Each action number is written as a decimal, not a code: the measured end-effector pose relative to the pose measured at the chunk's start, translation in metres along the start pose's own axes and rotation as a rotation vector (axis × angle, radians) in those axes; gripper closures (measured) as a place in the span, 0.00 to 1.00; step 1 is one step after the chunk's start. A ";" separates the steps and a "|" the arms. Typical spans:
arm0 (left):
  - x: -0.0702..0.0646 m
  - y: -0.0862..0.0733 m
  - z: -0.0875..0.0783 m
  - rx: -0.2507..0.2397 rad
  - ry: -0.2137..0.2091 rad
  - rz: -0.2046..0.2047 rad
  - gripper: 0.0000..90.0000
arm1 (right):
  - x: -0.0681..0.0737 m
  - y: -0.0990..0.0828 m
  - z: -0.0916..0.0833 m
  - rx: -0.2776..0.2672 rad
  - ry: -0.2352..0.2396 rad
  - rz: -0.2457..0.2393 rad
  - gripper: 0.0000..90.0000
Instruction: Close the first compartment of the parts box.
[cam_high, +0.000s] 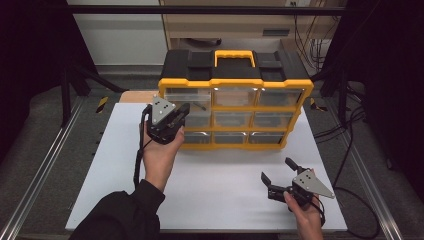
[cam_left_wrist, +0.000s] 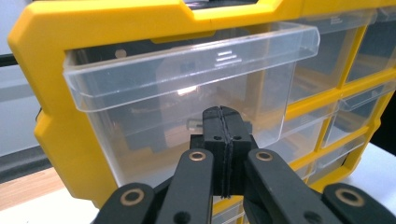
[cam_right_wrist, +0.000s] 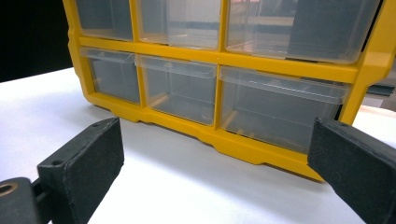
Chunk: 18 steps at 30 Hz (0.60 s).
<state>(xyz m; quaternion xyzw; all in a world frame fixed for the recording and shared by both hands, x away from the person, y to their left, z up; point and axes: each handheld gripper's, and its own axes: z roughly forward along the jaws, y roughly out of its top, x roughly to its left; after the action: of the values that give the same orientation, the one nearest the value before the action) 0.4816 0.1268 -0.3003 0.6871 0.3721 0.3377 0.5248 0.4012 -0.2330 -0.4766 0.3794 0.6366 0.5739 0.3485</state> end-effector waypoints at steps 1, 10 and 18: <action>0.001 0.000 0.000 0.003 0.000 0.000 0.99 | 0.000 0.000 0.000 0.000 0.000 0.000 0.04; 0.001 0.000 0.000 -0.016 -0.002 -0.009 0.99 | 0.001 0.000 0.001 0.004 -0.003 -0.010 0.04; -0.003 0.000 0.003 -0.008 0.009 0.004 0.99 | 0.001 0.000 0.000 0.005 0.000 -0.017 0.04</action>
<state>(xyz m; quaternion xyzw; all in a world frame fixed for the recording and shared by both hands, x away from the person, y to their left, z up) 0.4824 0.1228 -0.3010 0.6842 0.3716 0.3434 0.5253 0.4008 -0.2321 -0.4769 0.3747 0.6411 0.5694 0.3526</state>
